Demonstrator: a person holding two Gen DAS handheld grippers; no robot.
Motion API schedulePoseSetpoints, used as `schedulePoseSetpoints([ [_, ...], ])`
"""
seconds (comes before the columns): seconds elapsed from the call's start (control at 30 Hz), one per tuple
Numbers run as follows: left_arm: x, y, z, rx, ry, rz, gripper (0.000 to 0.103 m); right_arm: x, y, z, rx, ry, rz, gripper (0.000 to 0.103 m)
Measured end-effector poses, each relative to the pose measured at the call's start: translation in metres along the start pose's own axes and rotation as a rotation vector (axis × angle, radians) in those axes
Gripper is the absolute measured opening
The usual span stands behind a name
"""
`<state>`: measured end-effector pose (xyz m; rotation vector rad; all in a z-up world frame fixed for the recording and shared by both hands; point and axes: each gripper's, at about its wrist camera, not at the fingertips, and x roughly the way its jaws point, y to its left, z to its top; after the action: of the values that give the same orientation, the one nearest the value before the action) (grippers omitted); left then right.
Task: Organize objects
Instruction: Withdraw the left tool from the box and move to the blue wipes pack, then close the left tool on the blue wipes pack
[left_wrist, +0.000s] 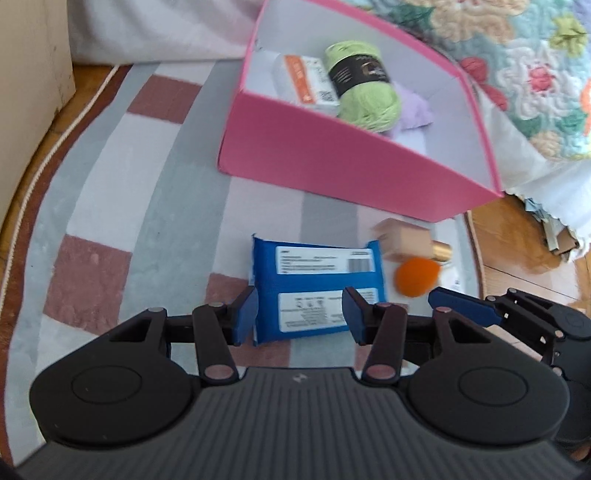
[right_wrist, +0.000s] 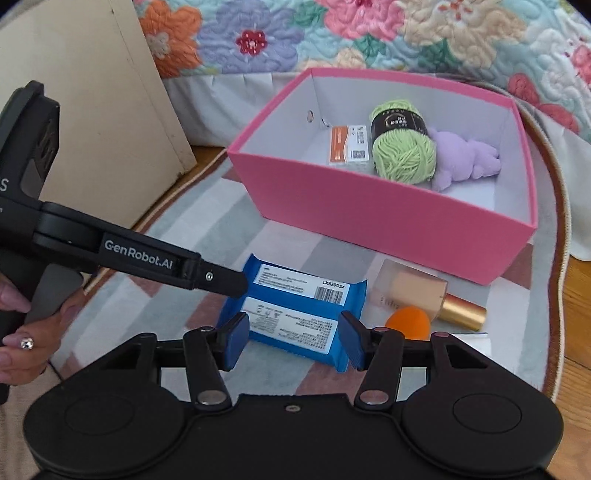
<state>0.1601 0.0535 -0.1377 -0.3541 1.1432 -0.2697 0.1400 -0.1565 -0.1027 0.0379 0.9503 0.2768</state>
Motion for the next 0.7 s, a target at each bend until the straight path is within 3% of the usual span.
schedulePoseSetpoints([
  [0.23, 0.026, 0.004, 0.0, 0.003, 0.001, 0.071, 0.048, 0.038, -0.011, -0.008, 0.047, 0.07, -0.08, 0.059],
  [0.47, 0.038, 0.003, 0.0, 0.001, -0.01, 0.091, 0.046, 0.058, -0.021, -0.015, 0.146, 0.115, -0.039, 0.059],
  [0.6, 0.043, 0.009, 0.001, -0.073, -0.018, 0.044, 0.046, 0.058, -0.025, -0.016, 0.193, 0.096, -0.013, 0.059],
  [0.7, 0.043, 0.009, -0.001, -0.08, -0.022, 0.039, 0.038, 0.057, -0.025, -0.017, 0.206, 0.088, -0.003, 0.06],
])
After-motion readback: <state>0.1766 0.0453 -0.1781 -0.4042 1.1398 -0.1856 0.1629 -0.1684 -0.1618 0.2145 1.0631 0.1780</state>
